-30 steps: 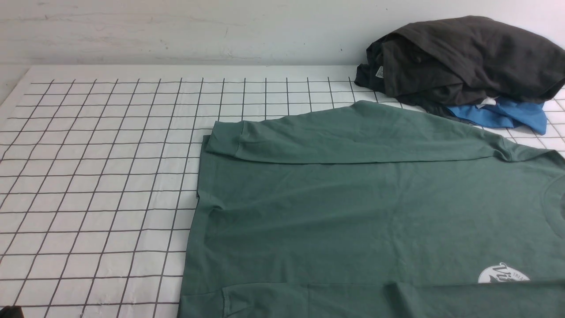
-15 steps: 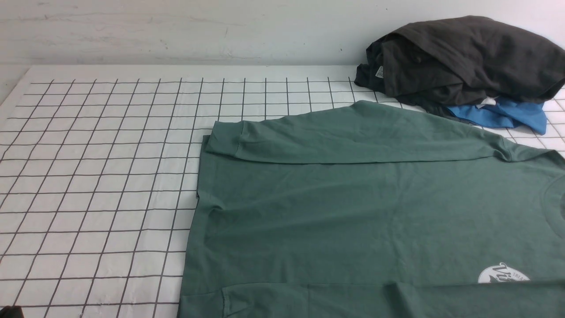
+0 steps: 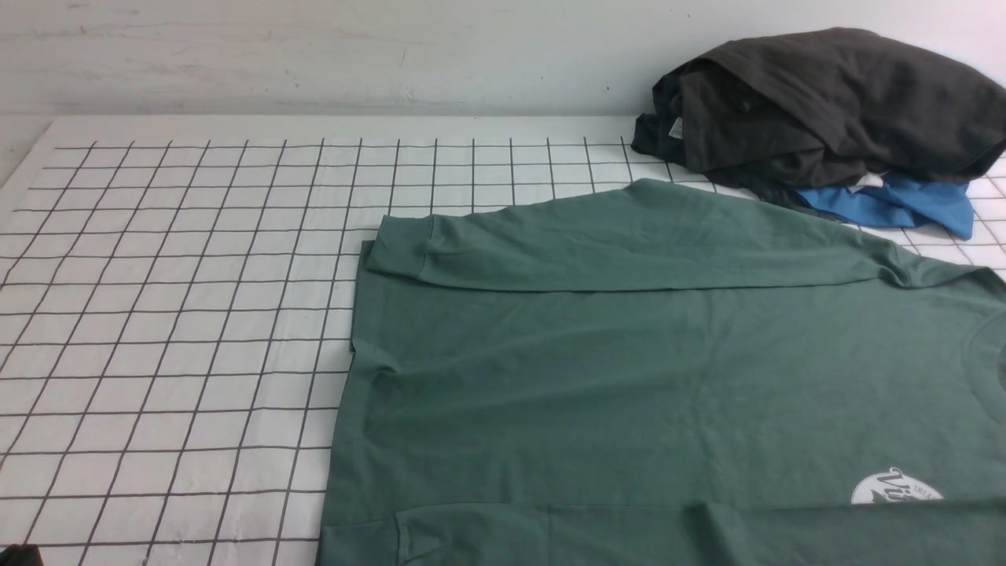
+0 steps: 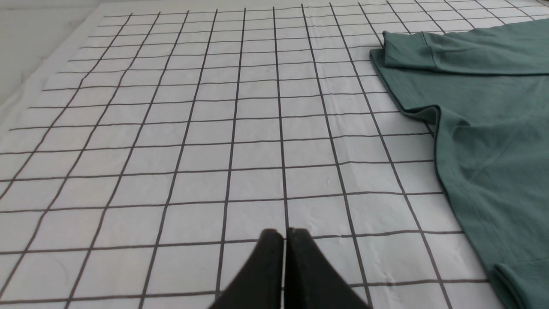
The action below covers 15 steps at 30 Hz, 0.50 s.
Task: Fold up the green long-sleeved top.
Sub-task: Use the left arm to clamp the cuff closest to it
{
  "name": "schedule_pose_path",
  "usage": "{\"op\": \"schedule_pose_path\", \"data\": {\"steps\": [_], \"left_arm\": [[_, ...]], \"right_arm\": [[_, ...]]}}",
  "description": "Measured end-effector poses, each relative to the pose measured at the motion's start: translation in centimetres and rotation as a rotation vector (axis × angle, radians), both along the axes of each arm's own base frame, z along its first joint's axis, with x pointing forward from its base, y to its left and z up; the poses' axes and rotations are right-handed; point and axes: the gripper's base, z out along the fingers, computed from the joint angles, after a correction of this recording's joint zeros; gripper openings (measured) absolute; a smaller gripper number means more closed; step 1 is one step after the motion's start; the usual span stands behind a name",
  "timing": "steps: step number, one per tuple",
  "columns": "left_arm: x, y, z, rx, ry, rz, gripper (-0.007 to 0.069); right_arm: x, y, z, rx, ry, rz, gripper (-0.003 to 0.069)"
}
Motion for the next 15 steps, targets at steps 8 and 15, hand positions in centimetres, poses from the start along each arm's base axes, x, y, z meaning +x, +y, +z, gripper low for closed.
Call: {"op": "schedule_pose_path", "data": {"steps": [8,15], "left_arm": [[0.00,0.00,0.00,0.000,0.000,0.000,-0.0007],[0.00,-0.04,0.01,-0.014,-0.001,-0.001,-0.0007]], "right_arm": [[0.00,0.00,0.00,0.001,0.000,0.000,-0.0015],[0.00,0.00,0.00,0.001,0.000,0.000,-0.0015]]}}
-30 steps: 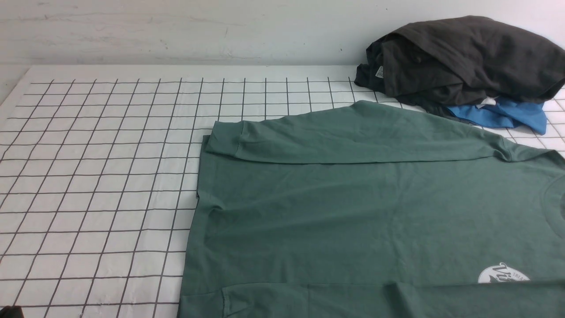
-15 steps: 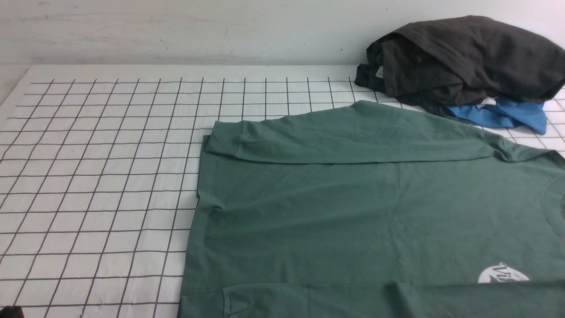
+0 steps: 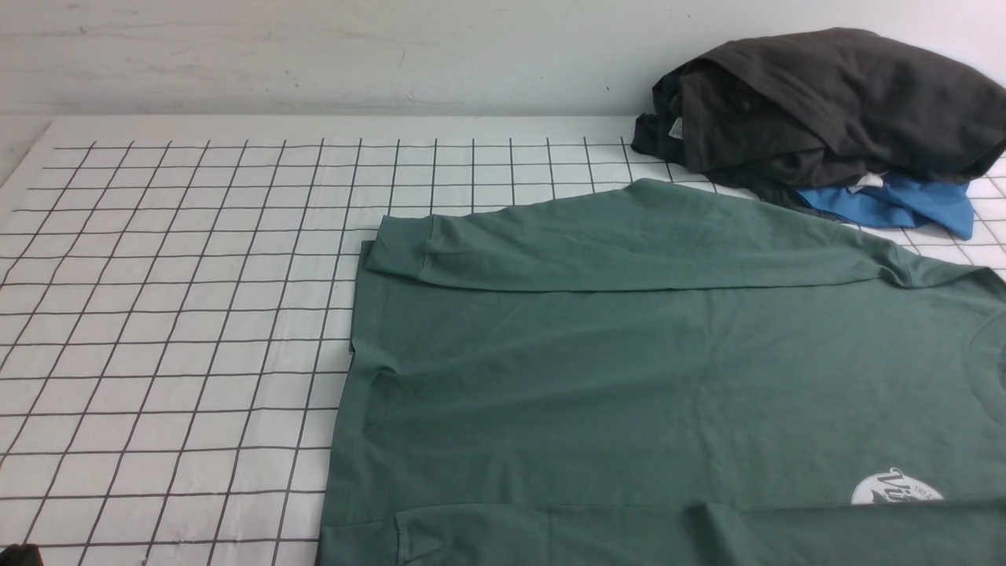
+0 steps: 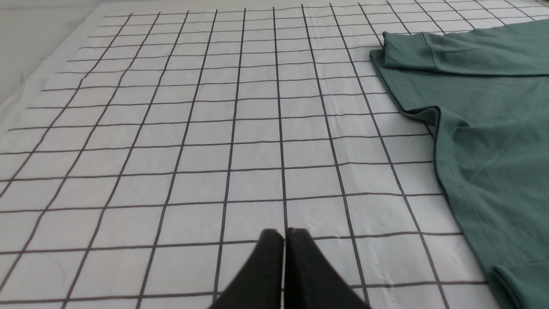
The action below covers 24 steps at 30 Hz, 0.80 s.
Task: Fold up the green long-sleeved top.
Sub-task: Use the left arm to clamp the cuff closest to it
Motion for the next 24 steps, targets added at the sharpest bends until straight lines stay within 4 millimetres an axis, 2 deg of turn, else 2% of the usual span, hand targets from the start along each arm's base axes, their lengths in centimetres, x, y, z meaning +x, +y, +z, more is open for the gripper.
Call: {"op": "schedule_pose_path", "data": {"steps": [3,7,10,11,13,16,21,24], "left_arm": [[0.0,-0.1,0.0,-0.046,-0.002,-0.003,-0.0007],[0.0,-0.6,0.1,-0.207,-0.003,-0.012,-0.0007],[0.0,-1.5,0.5,-0.595,0.003,-0.017,-0.0007],[0.0,-1.7,0.6,-0.672,0.004,-0.019,-0.0007],[0.0,-2.1,1.2,-0.934,0.006,-0.027,-0.0007],[0.0,-2.3,1.8,-1.142,-0.015,-0.033,-0.0007],[0.1,-2.1,2.2,-1.223,-0.048,-0.023,-0.0007],[0.1,-2.1,2.3,-1.227,-0.057,-0.019,-0.0007]], "right_arm": [[0.0,0.0,0.0,0.000,0.000,0.000,-0.0015],[0.0,0.0,0.0,0.000,0.000,0.000,-0.0015],[0.0,0.1,0.0,0.027,-0.001,0.002,-0.0015],[0.0,0.1,0.0,0.045,-0.001,0.002,-0.0015],[0.0,0.3,0.0,0.177,-0.004,0.004,-0.0015],[0.0,0.9,0.1,0.472,-0.004,0.005,-0.0015],[0.0,1.4,0.7,0.866,-0.027,0.011,-0.0015],[0.1,1.5,1.0,0.983,-0.043,0.012,-0.0015]]}}
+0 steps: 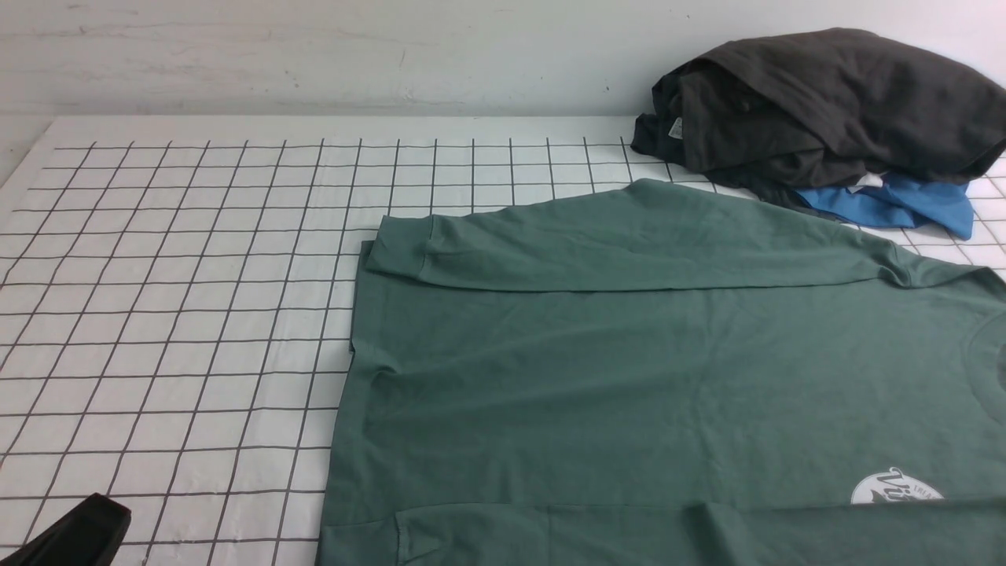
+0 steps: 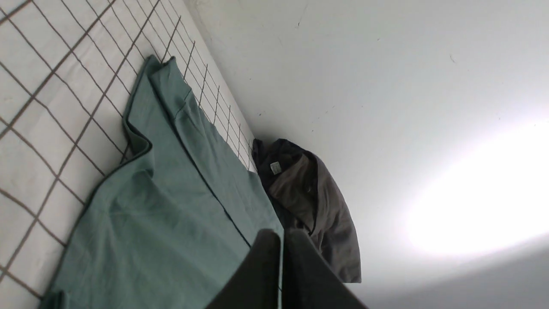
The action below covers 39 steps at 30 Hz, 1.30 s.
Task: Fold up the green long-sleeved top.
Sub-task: Use the left arm to clamp the cuff closest to it
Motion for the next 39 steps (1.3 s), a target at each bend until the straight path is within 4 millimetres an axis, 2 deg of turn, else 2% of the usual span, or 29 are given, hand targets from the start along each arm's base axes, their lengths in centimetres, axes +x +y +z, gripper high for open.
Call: {"op": "schedule_pose_path", "data": {"steps": [1,5,8,12,15,17,18,19,23,25,27,31,35,36,39], "left_arm": [[0.0,0.0,0.0,0.015,-0.006,0.002,-0.0007],[0.0,0.0,0.0,0.089,-0.026,-0.003,-0.0007],[-0.3,-0.2,1.8,0.260,-0.120,-0.021,-0.0007],[-1.1,-0.3,5.3,0.487,-0.279,-0.008,-0.0007],[-0.6,-0.7,7.2,0.641,-0.287,-0.050,-0.0007],[0.3,-0.9,8.3,0.770,-0.245,-0.111,-0.0007],[0.4,-0.9,8.5,0.771,-0.242,-0.112,-0.0007],[1.6,-1.1,9.5,0.923,-0.181,-0.196,-0.0007],[4.4,-1.1,11.9,1.145,-0.002,-0.422,-0.0007],[5.9,-0.9,12.4,1.199,0.136,-0.541,-0.0007],[7.0,-0.7,13.0,1.248,0.227,-0.611,-0.0007],[9.3,-2.1,12.8,1.327,0.335,-0.790,-0.0001],[10.6,-5.2,10.9,1.381,0.351,-1.002,0.0051],[10.6,-5.4,10.8,1.382,0.355,-1.013,0.0055],[11.8,-8.1,8.3,1.383,0.418,-1.173,0.0165]], "right_arm": [[0.0,0.0,0.1,0.053,-0.005,0.000,-0.0015],[0.0,0.0,0.2,0.065,-0.012,-0.006,-0.0015],[0.0,-0.2,0.3,0.054,-0.028,-0.024,-0.0015],[0.1,-0.5,0.6,-0.043,-0.069,-0.054,-0.0015],[0.1,-0.6,0.8,-0.172,-0.098,-0.062,-0.0015],[0.1,-0.6,1.7,-0.258,-0.121,-0.059,-0.0015],[0.1,-0.6,1.9,-0.270,-0.123,-0.059,-0.0015],[0.3,-0.6,3.4,-0.364,-0.138,-0.057,-0.0015],[1.7,-0.4,8.1,-0.643,-0.135,-0.006,-0.0015],[3.0,-0.1,10.5,-0.794,-0.099,0.077,-0.0015],[4.3,0.3,12.0,-0.891,-0.044,0.171,-0.0015],[7.7,1.1,14.0,-0.982,0.159,0.439,-0.0015],[9.9,2.3,14.3,-0.991,0.312,0.659,-0.0015],[10.0,2.4,14.3,-0.994,0.319,0.671,-0.0015],[10.6,3.7,13.5,-0.994,0.469,0.874,-0.0015]]}}
